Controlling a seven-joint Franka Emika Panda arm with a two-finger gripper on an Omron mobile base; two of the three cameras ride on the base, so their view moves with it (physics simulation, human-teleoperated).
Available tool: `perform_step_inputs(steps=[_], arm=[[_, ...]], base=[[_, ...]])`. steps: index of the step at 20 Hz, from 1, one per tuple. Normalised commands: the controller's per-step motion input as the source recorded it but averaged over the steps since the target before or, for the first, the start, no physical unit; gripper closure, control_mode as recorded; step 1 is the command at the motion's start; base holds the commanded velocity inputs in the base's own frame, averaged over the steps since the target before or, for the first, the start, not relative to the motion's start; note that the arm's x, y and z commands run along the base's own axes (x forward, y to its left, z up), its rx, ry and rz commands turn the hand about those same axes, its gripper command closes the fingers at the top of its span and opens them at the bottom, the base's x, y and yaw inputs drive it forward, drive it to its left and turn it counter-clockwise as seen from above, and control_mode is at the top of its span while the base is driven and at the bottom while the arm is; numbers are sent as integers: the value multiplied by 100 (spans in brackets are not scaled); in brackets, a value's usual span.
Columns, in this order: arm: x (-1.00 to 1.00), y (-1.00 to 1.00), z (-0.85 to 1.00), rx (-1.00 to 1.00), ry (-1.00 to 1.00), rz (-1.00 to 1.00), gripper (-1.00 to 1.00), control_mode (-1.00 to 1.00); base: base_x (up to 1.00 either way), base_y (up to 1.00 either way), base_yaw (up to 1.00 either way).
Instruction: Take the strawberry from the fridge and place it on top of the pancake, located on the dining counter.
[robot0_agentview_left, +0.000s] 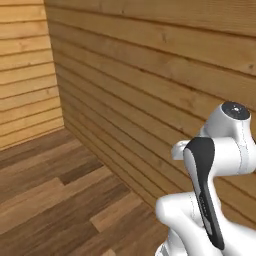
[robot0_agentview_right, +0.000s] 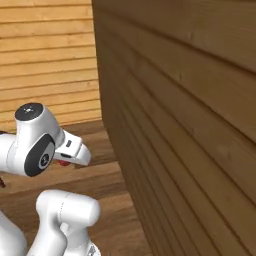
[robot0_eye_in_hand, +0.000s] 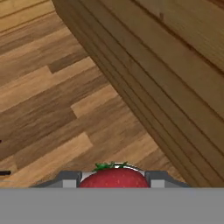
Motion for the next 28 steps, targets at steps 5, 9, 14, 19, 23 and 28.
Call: perform_step_inputs(steps=[5,9,14,19,23,28], arm=[[0,0,0,0,0,0,100,100],[0,0,0,0,0,0,100,100],[0,0,0,0,0,0,100,100],[0,0,0,0,0,0,100,100],[0,0,0,0,0,0,100,100],[0,0,0,0,0,0,100,100]], base=[[74,-29,83],[99,-34,80],[100,-39,72],[100,-29,59],[100,-28,65],[100,-25,74]])
